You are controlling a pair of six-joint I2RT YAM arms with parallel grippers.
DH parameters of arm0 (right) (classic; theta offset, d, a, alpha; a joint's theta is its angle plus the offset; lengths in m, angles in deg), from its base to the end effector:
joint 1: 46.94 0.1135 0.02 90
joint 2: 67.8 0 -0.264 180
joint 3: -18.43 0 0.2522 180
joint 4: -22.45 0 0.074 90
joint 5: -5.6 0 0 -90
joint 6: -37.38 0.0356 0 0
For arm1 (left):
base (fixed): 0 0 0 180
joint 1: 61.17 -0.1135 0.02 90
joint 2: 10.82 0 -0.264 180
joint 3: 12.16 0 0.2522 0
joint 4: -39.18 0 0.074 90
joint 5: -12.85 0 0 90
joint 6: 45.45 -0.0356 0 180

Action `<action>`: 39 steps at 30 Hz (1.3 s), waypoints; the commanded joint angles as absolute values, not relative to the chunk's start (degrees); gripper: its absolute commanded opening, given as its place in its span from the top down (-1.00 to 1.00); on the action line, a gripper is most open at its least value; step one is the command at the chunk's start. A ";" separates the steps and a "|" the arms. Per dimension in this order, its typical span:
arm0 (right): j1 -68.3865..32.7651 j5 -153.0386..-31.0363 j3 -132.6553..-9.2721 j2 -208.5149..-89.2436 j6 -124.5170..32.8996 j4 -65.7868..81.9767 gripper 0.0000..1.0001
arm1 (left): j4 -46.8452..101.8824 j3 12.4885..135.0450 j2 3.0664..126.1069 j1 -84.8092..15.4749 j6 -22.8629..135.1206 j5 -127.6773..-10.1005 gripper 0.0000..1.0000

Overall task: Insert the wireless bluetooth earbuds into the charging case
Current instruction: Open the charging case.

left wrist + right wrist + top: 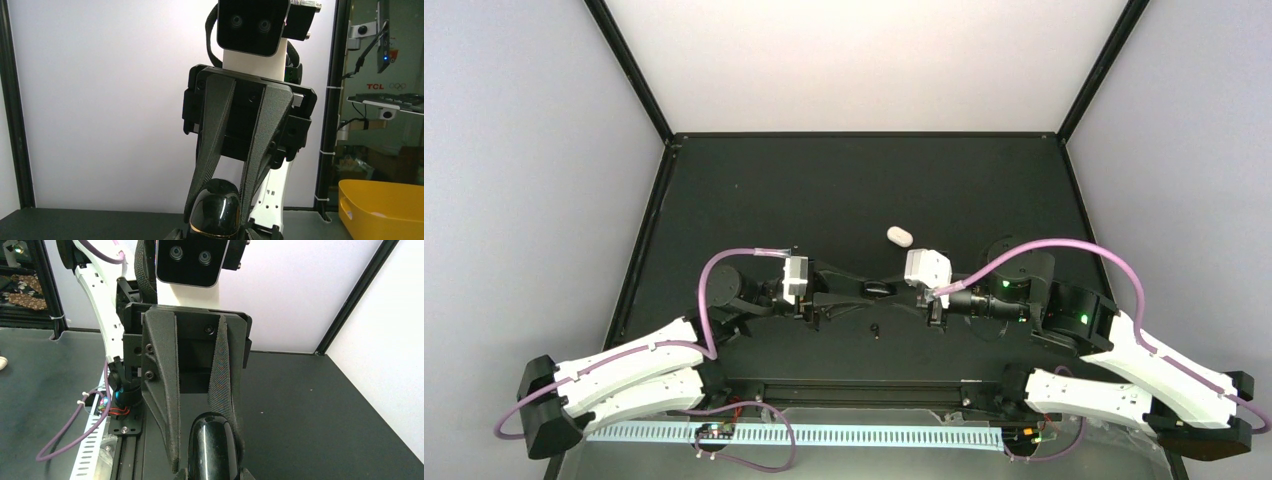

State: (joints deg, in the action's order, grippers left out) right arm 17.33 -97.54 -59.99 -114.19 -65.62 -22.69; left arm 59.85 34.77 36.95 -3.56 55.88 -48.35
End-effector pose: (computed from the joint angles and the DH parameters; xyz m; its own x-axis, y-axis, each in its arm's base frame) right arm 0.0611 0.1454 0.4138 0.1230 -0.2493 -0.9606 -0.9706 0.1716 -0.1688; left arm 0.0893 -0.1727 0.3410 -0.0149 -0.2979 -0.9545 0.9993 0.0288 -0.0246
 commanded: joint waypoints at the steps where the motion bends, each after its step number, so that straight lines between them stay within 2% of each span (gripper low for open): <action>1: 17.40 -98.31 -60.18 -114.24 -66.34 -21.85 0.98 | 60.71 36.49 37.89 -3.18 56.02 -46.44 0.41; 8: 17.39 -99.54 -60.52 -114.63 -65.90 -21.81 0.98 | 60.03 37.24 38.65 -3.25 55.73 -45.83 0.40; 10: 17.38 -99.92 -60.56 -114.85 -65.81 -21.81 0.98 | 60.06 37.36 38.75 -3.25 55.51 -45.82 0.52; 14: 17.40 -100.14 -60.50 -115.04 -65.85 -22.02 0.98 | 60.34 37.39 38.54 -3.24 54.91 -46.07 0.96; 18: 17.35 -99.51 -60.46 -114.74 -65.48 -22.35 0.79 | 60.50 37.07 38.19 -3.20 54.74 -46.49 0.97; 20: 17.40 -99.14 -60.58 -114.65 -65.16 -22.58 0.61 | 60.47 36.88 38.09 -3.25 54.60 -46.49 0.97; 23: 17.39 -98.63 -60.64 -114.33 -64.51 -22.45 0.48 | 60.43 36.67 37.97 -3.25 54.48 -46.55 0.97; 28: 17.35 -95.93 -60.56 -112.81 -61.60 -21.11 0.13 | 60.38 36.28 37.57 -3.25 54.30 -46.50 0.97; 39: 17.24 -96.64 -61.92 -112.64 -58.79 -22.31 0.06 | 62.21 34.34 35.35 -3.25 54.33 -45.94 0.97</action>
